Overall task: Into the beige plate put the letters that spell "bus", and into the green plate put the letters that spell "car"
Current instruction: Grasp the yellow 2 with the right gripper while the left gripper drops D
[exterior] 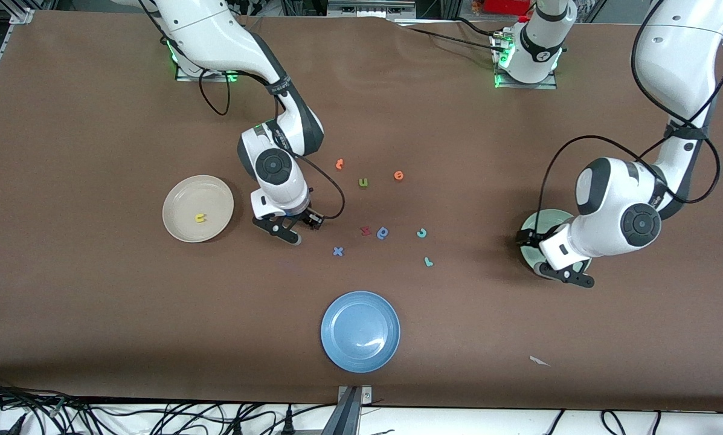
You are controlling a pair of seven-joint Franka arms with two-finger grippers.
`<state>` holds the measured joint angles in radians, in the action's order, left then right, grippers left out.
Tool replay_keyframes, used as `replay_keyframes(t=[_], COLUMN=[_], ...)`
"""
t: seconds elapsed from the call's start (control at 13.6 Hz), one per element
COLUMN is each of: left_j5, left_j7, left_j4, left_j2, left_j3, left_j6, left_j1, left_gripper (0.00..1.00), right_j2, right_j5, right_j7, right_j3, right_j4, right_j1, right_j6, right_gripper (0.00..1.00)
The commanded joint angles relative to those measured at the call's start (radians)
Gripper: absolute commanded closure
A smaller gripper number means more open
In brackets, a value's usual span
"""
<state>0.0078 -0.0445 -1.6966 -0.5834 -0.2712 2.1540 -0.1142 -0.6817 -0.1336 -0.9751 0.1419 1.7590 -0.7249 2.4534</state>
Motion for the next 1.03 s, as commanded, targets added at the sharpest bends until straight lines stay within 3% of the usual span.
replay_keyframes(t=[0.0,0.22,0.29,0.37,0.51,0.59,0.81,0.95], left_j5=[-0.035,-0.029,-0.029,-0.026,-0.009,-0.002,0.000,0.000], left_j7=[0.283,0.513,0.593,0.662,0.785,0.836,0.905,0.939], left_j4=[0.118,0.189,0.210,0.233,0.270,0.279,0.281,0.281], left_j2=[-0.100,-0.148,-0.163,-0.183,-0.219,-0.229,-0.259,-0.279], left_j3=[0.003,0.006,0.010,0.016,0.033,0.041,0.053,0.094], left_j6=[-0.019,-0.013,-0.013,-0.011,-0.008,0.007,0.104,0.171], left_j1=[0.106,0.204,0.235,0.264,0.307,0.324,0.358,0.404], left_gripper=[0.00,0.00,0.00,0.00,0.00,0.00,0.03,0.03], right_j2=[-0.030,-0.030,-0.030,-0.030,-0.029,-0.027,0.040,0.112], right_j5=[-0.017,-0.017,-0.017,-0.017,-0.015,-0.015,-0.009,-0.012], right_j7=[-0.014,-0.013,-0.013,-0.011,0.007,0.010,0.080,0.252], right_j3=[-0.016,-0.018,-0.018,-0.018,-0.018,-0.018,0.010,0.091], right_j4=[-0.026,-0.021,-0.020,-0.019,-0.019,-0.021,-0.019,-0.018], right_j1=[-0.008,-0.011,-0.011,-0.011,-0.008,-0.008,-0.002,-0.002], right_j6=[0.030,0.030,0.029,0.029,0.024,0.021,-0.063,-0.231], right_gripper=[0.44,0.46,0.51,0.59,0.89,0.95,0.95,0.95])
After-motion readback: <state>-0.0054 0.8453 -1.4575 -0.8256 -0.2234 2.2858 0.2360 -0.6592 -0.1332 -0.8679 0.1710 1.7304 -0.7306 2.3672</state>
